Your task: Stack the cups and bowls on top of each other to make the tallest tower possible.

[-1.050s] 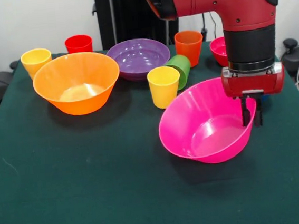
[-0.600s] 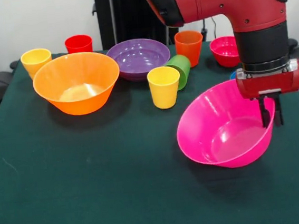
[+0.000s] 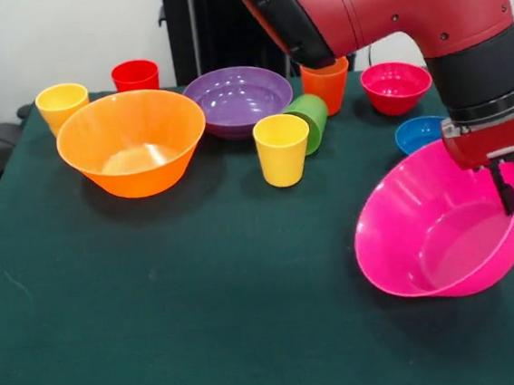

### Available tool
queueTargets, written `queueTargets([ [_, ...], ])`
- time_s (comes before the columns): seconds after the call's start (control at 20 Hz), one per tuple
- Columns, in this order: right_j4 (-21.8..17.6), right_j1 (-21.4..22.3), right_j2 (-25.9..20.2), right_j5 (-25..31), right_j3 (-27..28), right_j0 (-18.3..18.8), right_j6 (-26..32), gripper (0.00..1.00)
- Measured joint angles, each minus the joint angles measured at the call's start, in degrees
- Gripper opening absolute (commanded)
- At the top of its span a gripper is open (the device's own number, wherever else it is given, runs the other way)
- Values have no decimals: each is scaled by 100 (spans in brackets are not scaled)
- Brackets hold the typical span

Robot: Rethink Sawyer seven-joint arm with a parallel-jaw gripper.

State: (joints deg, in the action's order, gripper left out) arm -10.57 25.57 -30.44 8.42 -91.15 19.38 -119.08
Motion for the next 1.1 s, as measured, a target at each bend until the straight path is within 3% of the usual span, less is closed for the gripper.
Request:
queueTargets([
  [0.4, -438, -413, -1043, -31, -69, 722, 0, 0],
  [1.1, -900, -1209, -2146, -31, -112, 1312, 0, 0],
])
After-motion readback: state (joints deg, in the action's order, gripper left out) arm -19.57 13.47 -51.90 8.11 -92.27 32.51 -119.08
